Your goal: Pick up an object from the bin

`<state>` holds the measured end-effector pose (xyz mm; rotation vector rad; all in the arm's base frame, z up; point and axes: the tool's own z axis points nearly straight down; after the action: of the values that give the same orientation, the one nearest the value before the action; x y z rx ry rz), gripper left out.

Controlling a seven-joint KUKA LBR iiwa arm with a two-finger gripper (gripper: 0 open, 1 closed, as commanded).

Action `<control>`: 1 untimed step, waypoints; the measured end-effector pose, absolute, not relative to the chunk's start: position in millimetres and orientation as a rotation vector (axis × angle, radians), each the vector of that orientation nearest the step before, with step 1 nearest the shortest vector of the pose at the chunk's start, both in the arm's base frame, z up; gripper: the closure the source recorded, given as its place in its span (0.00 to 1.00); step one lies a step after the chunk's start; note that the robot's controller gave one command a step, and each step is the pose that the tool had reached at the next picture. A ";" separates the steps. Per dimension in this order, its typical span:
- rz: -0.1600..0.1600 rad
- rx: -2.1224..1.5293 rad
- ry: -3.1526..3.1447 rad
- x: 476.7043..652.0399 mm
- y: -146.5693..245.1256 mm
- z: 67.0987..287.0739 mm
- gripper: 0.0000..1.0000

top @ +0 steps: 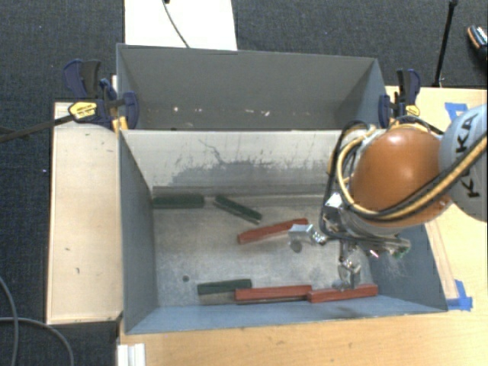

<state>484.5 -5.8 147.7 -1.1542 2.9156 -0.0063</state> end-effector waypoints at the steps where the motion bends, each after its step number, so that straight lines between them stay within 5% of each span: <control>1: 0.005 -1.151 2.914 552.5 108.4 132.6 0.00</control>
Offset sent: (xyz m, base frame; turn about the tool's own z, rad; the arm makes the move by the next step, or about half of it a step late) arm 0.0660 0.1082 -0.0157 0.0079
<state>552.5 108.4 132.6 -1.1509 2.9141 0.0054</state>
